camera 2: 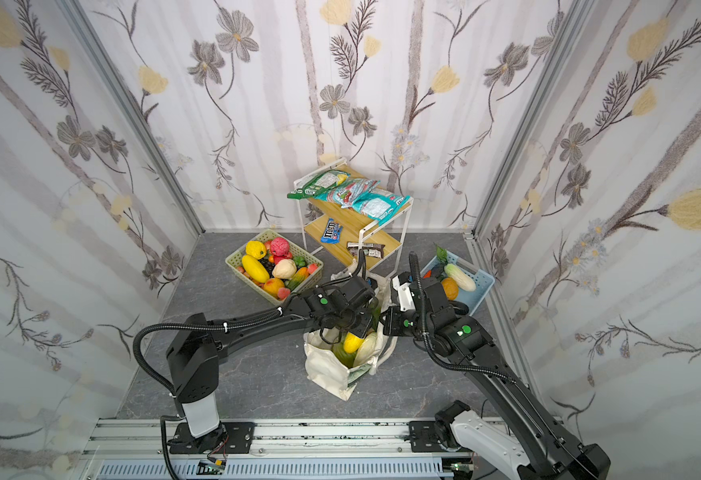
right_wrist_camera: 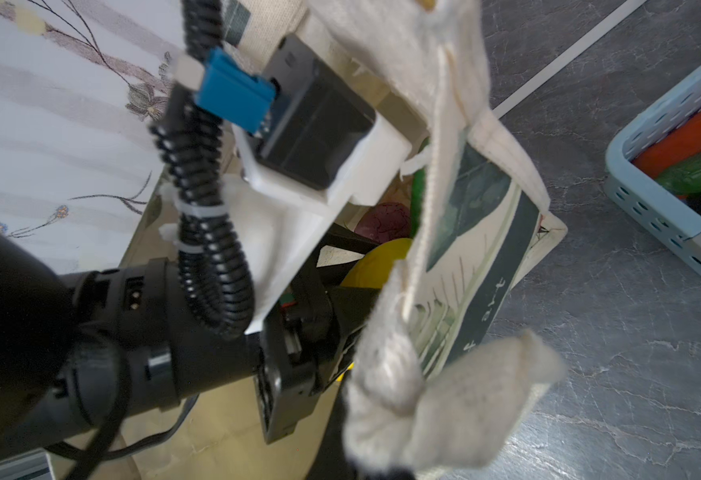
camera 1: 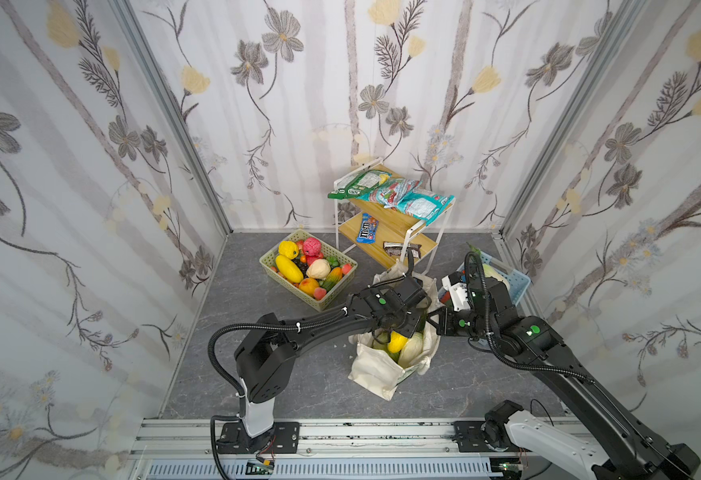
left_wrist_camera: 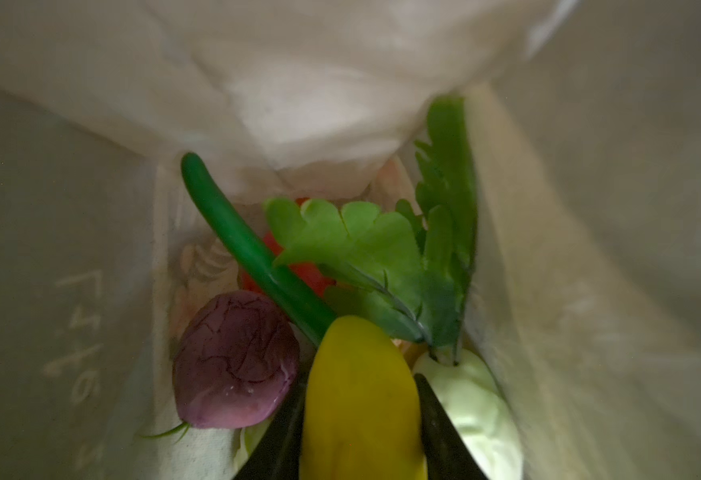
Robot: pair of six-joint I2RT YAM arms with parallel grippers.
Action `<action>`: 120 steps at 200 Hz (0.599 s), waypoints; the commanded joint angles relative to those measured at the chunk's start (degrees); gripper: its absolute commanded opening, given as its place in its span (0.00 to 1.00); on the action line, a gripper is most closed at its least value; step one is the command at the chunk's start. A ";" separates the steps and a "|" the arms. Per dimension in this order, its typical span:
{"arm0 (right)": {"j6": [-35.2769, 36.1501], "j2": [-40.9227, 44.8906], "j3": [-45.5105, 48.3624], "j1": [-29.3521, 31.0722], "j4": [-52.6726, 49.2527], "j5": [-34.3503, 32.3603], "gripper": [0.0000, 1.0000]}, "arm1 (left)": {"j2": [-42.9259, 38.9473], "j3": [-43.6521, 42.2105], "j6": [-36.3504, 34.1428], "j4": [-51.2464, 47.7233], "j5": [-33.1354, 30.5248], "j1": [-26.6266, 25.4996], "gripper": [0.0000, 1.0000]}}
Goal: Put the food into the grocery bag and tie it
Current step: 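Lower the yellow melon into the bag held by the right gripper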
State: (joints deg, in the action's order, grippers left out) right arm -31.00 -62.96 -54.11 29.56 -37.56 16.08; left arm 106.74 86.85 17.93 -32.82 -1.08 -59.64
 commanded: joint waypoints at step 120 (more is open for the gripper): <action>0.73 -0.41 -0.50 0.06 3.11 -1.04 0.02 | 4.69 -1.33 1.05 1.02 -5.07 -1.43 0.55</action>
State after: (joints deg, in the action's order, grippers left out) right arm -31.00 -63.16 -54.11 29.56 -38.39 15.05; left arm 111.42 85.73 18.09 -29.17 -5.89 -60.95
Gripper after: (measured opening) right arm 0.049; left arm 0.510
